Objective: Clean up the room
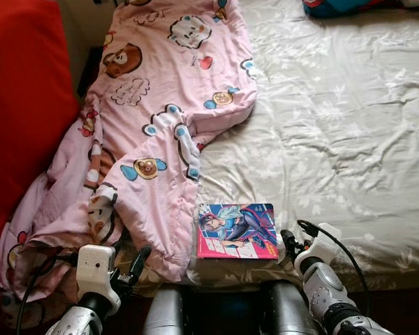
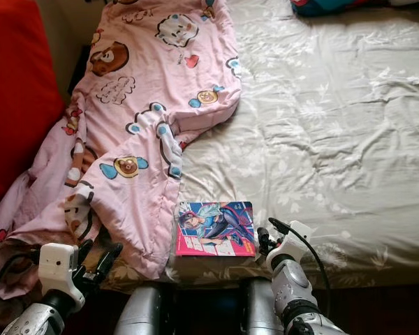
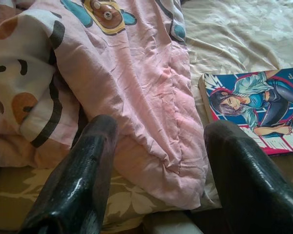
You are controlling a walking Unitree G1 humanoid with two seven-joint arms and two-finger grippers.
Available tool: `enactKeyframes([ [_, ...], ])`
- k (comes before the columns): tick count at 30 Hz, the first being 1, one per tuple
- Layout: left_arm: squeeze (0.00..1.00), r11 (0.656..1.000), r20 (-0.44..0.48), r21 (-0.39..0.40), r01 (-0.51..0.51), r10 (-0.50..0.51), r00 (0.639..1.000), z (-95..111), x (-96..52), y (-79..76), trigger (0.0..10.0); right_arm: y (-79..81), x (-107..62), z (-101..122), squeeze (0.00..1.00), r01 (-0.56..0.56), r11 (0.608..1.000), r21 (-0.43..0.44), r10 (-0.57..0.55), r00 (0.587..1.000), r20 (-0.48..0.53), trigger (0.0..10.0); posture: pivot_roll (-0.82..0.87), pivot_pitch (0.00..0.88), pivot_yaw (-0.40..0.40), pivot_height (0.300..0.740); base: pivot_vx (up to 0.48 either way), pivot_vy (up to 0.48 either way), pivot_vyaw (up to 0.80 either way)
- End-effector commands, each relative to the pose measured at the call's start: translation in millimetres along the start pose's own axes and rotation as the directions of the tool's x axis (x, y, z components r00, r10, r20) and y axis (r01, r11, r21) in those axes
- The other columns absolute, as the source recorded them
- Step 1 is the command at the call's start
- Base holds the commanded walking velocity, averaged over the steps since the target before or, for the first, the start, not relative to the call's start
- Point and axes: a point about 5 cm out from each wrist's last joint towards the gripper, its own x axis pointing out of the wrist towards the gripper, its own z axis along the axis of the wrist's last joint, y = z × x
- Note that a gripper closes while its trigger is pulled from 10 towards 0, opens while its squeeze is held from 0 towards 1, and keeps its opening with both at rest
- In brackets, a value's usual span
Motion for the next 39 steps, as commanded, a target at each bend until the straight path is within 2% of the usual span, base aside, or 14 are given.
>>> enactKeyframes([
  [1, 0.00, 1.000, -0.039, 0.001, -0.008, 0.008, 0.999, -5.0, -6.2, 3.0, 10.0, -0.4, -2.7, -14.2, 0.00, 0.005, 1.000, 0.004, -0.005, 0.998, -0.060, 10.0, 0.19, 0.344, 0.090, 0.641, 0.000, 0.000, 0.00],
  [3, 0.00, 1.000, -0.042, 0.002, -0.009, 0.009, 0.999, -5.0, -7.6, 2.8, 10.0, -0.3, -2.9, -15.6, 0.00, 0.002, 1.000, 0.000, -0.002, 0.998, -0.070, 10.0, 0.19, 0.347, 0.087, 0.641, 0.000, 0.000, 0.00],
  [4, 0.00, 1.000, -0.044, 0.001, -0.011, 0.011, 0.999, -5.0, -7.8, 3.0, 10.0, 1.1, -2.8, -16.3, 0.00, -0.010, 1.000, -0.002, 0.010, 0.997, -0.077, 8.9, 0.19, 0.348, 0.086, 0.641, 0.000, 0.000, 0.00],
  [5, 0.00, 1.000, -0.045, 0.001, -0.011, 0.011, 0.999, -4.9, -7.8, 3.0, 10.0, 1.6, -2.7, -16.5, 0.00, -0.013, 1.000, -0.003, 0.013, 0.997, -0.080, 8.9, 0.19, 0.348, 0.086, 0.641, 0.000, 0.000, 0.00],
  [6, 0.00, 1.000, -0.046, 0.000, -0.012, 0.012, 0.999, -4.8, -8.4, 2.9, 10.0, 2.2, -2.6, -16.1, 0.00, -0.019, 1.000, -0.011, 0.018, 0.997, -0.079, 3.9, 0.19, 0.349, 0.086, 0.641, 0.000, 0.000, 0.00],
  [7, 0.00, 1.000, -0.047, 0.000, -0.013, 0.013, 0.999, -5.0, -8.8, 2.9, 10.0, 2.7, -2.4, -15.6, 0.00, -0.023, 1.000, -0.013, 0.021, 0.997, -0.078, 0.0, 0.19, 0.350, 0.083, 0.641, 0.000, 0.000, 0.00],
  [15, 0.00, 1.000, -0.055, -0.003, -0.022, 0.022, 0.998, -6.5, -12.3, 1.6, 10.0, 5.2, -1.1, -12.6, 0.00, -0.037, 0.999, -0.022, 0.035, 0.997, -0.074, 0.0, 0.19, 0.350, 0.076, 0.641, 0.000, 0.000, 0.00],
  [25, 0.00, 1.000, -0.056, -0.003, -0.022, 0.021, 0.998, -7.0, -11.5, 1.7, 10.0, 5.5, -2.7, -19.4, 0.00, -0.045, 0.999, -0.029, 0.042, 0.994, -0.102, 0.0, 0.19, 0.345, 0.077, 0.641, 0.000, 0.000, 0.00],
  [39, 0.00, 1.000, -0.057, 0.006, -0.015, 0.015, 0.998, -8.8, -4.0, 3.2, 10.0, 5.9, -3.4, -22.2, 0.00, -0.043, 0.999, -0.027, 0.040, 0.993, -0.108, 0.0, 0.19, 0.307, 0.076, 0.641, 0.000, 0.000, 0.00],
])
